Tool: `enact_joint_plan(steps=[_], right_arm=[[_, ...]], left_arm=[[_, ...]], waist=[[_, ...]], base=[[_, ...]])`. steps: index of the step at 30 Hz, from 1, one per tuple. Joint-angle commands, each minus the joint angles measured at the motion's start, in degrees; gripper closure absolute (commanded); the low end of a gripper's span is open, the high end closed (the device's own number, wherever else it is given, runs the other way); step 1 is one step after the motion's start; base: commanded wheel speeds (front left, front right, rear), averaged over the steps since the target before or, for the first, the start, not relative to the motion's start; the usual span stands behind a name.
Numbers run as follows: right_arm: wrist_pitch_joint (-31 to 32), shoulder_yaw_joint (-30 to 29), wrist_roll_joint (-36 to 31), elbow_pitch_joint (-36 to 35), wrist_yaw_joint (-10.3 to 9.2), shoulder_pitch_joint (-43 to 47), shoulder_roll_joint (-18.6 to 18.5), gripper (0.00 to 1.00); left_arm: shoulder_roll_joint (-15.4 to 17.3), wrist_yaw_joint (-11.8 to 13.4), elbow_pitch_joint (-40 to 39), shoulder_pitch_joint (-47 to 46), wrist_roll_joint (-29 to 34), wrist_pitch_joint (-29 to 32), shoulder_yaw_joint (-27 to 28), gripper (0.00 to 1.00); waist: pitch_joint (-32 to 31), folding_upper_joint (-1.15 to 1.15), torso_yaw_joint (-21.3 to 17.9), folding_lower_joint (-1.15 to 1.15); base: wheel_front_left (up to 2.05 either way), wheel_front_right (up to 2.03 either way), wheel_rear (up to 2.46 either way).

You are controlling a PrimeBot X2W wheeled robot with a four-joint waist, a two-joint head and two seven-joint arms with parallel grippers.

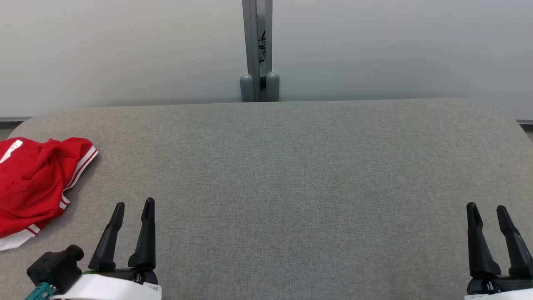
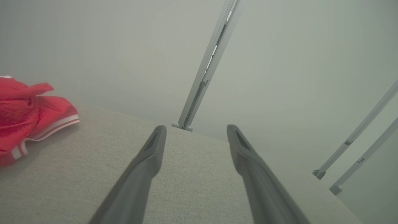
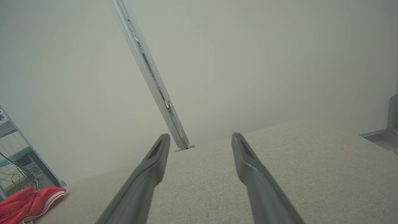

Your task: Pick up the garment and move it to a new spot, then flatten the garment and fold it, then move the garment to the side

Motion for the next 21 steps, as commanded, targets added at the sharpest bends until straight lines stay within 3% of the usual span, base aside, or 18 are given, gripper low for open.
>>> enact_joint_plan(steps=[1, 21], right_arm=[[-0.55, -0.12, -2.23, 0.5, 0.27, -1.4, -0.25, 0.0], [-0.21, 2.79, -13.97, 7.54, 0.29, -5.71, 0.81, 0.0]], left_arm=[[0.64, 0.51, 0.55, -1.84, 2.17, -0.68, -0.4, 0.0], [0.93, 3.72, 13.84, -8.38, 12.28, -4.39, -1.78, 0.0]], waist=[[0.02, 0.0, 0.02, 0.0], [-0.26, 0.0, -0.01, 0.0]], base=[[0.0, 0.0, 0.0], [0.0, 0.0, 0.0]])
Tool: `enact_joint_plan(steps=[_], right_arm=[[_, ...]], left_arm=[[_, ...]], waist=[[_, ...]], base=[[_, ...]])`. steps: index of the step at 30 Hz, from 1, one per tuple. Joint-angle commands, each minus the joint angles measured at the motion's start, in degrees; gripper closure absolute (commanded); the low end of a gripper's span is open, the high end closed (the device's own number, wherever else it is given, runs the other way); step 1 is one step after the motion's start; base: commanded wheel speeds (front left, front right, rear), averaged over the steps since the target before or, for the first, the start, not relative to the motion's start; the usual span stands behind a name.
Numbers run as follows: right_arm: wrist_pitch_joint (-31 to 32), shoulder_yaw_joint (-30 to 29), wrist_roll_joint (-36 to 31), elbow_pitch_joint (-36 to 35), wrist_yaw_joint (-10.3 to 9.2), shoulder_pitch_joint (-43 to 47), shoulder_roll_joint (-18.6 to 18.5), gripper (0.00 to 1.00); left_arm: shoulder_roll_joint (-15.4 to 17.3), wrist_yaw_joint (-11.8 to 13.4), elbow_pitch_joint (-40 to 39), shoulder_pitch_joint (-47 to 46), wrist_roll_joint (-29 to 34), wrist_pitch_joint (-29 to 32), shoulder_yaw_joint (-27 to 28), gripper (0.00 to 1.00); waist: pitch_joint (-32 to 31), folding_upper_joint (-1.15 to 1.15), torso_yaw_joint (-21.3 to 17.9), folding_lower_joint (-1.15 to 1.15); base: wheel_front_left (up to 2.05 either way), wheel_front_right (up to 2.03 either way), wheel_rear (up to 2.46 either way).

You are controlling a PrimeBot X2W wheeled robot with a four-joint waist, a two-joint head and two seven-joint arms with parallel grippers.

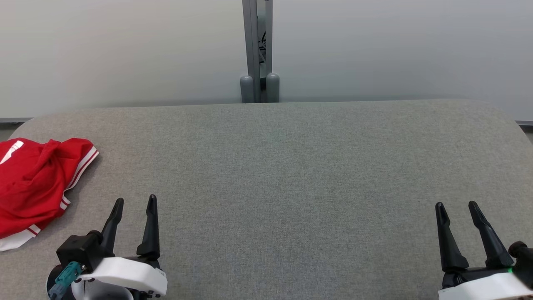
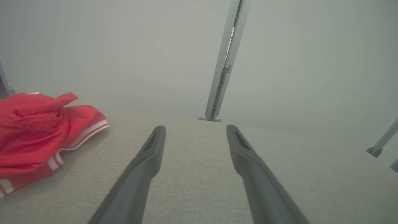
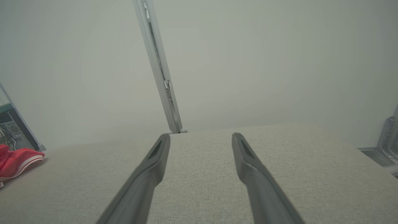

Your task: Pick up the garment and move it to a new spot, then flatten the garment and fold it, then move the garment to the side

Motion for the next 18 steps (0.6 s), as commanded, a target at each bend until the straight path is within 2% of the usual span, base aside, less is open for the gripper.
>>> enact_joint_plan(steps=[1, 18], right_arm=[[0.04, 0.05, -1.63, 0.38, 0.24, -1.36, -0.28, 0.0], [0.31, -0.61, -8.41, 4.95, 0.26, -4.82, 0.33, 0.0]], left_arm=[[0.63, 0.55, 0.66, -1.75, 1.86, -0.6, -0.24, 0.0], [0.47, 1.8, 7.52, -6.02, 8.64, -3.01, -1.76, 0.0]], waist=[[0.04, 0.0, 0.0, 0.0], [-0.08, 0.0, 0.58, 0.0]], base=[[0.0, 0.0, 0.0], [0.0, 0.0, 0.0]])
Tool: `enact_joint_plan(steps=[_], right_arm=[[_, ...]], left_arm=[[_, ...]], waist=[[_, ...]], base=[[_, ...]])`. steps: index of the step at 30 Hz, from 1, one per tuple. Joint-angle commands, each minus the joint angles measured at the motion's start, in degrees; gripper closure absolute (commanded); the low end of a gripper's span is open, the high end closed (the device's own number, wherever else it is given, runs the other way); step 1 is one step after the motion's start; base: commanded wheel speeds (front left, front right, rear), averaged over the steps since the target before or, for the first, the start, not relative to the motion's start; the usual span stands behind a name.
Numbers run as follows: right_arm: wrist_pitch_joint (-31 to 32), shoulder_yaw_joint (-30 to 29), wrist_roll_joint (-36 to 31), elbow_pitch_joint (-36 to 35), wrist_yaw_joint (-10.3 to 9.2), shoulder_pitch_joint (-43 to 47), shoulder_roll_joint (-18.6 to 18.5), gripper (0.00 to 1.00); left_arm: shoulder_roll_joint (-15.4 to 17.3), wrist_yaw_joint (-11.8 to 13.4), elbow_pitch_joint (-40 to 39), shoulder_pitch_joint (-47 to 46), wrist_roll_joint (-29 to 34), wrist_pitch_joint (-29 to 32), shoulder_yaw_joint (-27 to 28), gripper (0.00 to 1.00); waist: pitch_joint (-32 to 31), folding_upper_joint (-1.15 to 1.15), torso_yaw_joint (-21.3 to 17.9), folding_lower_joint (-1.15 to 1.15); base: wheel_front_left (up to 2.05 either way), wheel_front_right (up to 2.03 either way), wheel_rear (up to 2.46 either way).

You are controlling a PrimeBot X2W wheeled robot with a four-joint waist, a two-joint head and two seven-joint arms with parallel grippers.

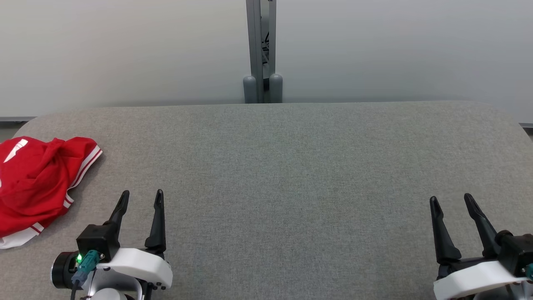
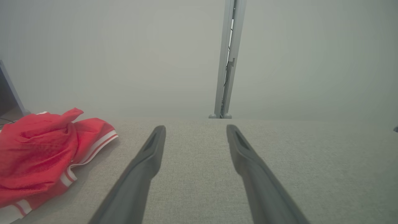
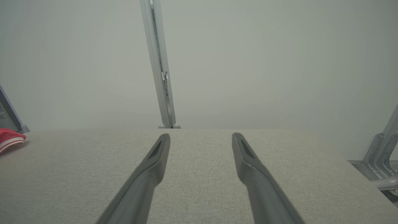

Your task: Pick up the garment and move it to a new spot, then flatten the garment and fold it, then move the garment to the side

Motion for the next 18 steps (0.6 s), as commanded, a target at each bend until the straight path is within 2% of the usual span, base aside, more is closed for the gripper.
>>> enact_joint_plan(steps=[1, 18], right_arm=[[-0.03, -0.14, -1.45, 0.51, 0.26, -1.11, -0.13, 0.0], [-0.33, -1.09, -7.73, 3.12, 0.28, -3.74, 0.61, 0.0]], left_arm=[[0.22, 0.54, 0.75, -1.55, 1.4, -0.44, -0.1, 0.0], [-0.04, 1.53, 6.09, -5.62, 5.74, -0.67, -0.75, 0.0]], waist=[[-0.03, 0.0, 0.05, 0.0], [0.04, 0.0, 0.62, 0.0]], base=[[0.0, 0.0, 0.0], [0.0, 0.0, 0.0]])
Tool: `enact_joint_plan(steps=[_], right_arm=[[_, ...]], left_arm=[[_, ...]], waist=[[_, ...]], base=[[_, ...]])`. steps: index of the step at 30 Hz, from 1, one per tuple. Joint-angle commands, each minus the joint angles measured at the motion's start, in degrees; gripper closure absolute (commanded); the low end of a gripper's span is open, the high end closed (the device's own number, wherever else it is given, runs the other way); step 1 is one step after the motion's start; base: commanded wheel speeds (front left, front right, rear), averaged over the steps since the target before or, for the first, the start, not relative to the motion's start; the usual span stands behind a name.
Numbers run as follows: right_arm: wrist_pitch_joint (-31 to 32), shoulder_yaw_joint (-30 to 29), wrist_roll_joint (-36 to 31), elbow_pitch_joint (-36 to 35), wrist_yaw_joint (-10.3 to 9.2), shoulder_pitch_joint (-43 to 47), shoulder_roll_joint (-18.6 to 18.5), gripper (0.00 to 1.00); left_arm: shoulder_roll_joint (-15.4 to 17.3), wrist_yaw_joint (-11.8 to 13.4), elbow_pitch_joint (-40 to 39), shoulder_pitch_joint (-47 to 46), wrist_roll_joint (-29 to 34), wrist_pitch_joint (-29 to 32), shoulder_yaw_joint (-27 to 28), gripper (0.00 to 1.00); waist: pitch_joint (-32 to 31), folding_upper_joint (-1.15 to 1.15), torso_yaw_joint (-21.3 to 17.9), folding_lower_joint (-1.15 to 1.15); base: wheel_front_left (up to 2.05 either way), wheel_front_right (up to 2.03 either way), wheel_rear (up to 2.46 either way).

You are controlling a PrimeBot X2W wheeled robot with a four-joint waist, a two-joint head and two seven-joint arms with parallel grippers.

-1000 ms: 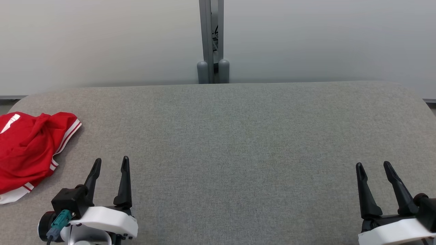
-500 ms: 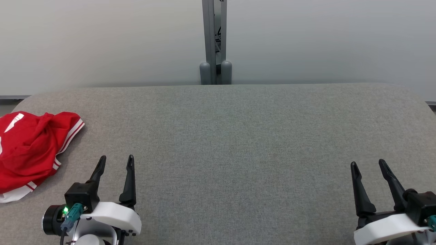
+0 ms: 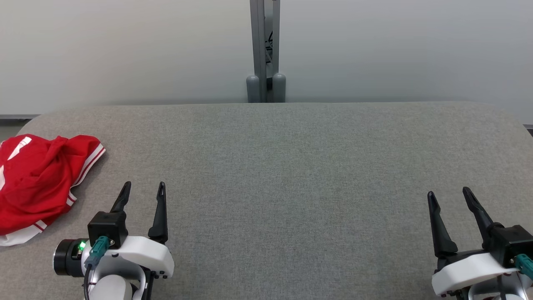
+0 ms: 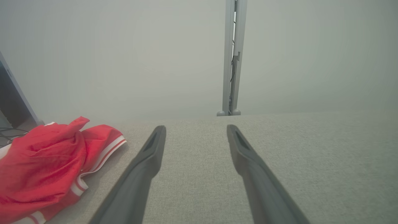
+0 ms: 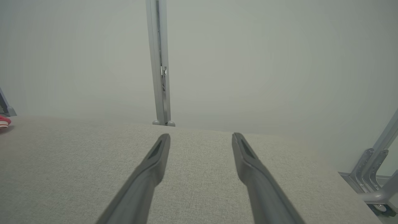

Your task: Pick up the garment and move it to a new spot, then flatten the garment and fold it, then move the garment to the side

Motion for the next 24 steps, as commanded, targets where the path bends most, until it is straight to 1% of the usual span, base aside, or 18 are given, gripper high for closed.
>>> enact_joint_plan(steps=[1, 7, 16, 24], right_arm=[[-0.31, -0.18, -1.14, 0.61, 0.26, -1.11, -0.01, 0.0], [-0.59, -0.51, -2.14, 2.08, 0.2, -2.31, 0.05, 0.0], [-0.85, -0.86, 2.13, 2.65, 0.2, -2.13, 0.14, 0.0], [-1.04, -0.67, 3.11, 3.22, 0.2, -1.94, 0.14, 0.0]], left_arm=[[0.13, 0.5, 0.84, -1.41, 1.13, -0.27, -0.06, 0.0], [-0.08, 0.78, 2.21, -2.38, 2.07, -0.54, -0.43, 0.0], [-0.49, 0.78, 1.96, -1.85, 0.27, 0.24, -0.43, 0.0], [-0.2, 1.03, 1.86, -1.33, -0.17, 0.56, -0.85, 0.0]], waist=[[0.05, 0.0, 0.08, 0.0], [0.12, 0.0, 0.25, 0.0], [0.2, 0.0, 0.41, 0.0], [-0.13, 0.0, 0.52, 0.0]], base=[[0.0, 0.0, 0.0], [0.0, 0.0, 0.0], [0.0, 0.0, 0.0], [0.0, 0.0, 0.0]])
